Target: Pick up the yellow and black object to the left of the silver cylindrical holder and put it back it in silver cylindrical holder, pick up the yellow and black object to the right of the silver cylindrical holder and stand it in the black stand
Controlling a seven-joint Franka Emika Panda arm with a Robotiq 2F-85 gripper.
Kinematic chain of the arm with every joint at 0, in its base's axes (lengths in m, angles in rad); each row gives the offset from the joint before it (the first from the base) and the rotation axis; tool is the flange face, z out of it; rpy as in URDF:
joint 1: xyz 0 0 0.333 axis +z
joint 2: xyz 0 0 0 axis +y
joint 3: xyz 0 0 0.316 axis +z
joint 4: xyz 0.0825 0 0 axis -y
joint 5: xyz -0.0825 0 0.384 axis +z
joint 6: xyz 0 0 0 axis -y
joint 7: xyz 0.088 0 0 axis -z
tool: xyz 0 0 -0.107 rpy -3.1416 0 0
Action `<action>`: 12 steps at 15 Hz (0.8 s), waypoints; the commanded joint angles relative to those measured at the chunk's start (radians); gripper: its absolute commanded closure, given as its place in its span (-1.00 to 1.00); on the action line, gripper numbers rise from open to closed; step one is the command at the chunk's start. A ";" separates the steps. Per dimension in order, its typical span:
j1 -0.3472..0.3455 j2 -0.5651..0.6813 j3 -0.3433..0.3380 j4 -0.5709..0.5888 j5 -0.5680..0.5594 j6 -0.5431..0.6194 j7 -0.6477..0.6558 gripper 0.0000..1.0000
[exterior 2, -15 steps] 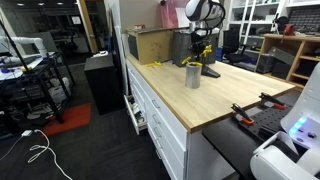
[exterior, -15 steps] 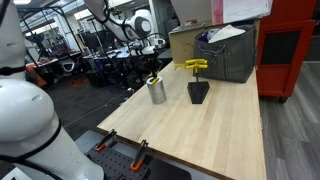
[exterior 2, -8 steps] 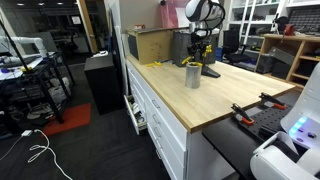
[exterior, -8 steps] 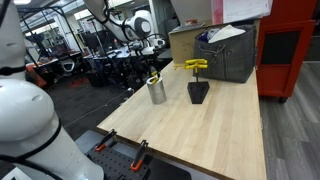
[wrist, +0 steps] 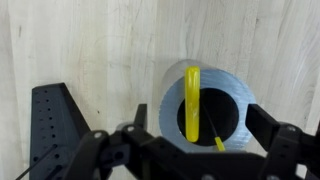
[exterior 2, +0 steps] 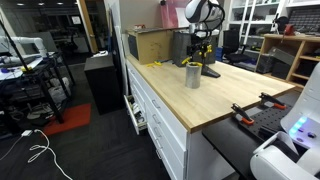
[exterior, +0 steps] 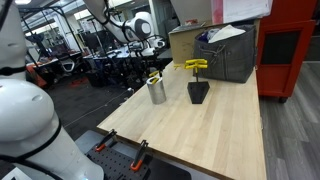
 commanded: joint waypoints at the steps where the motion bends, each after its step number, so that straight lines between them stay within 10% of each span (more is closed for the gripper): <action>1: -0.002 0.005 0.002 0.003 0.004 -0.003 -0.008 -1.00; 12: -0.002 0.005 0.002 0.000 0.004 -0.001 -0.005 0.76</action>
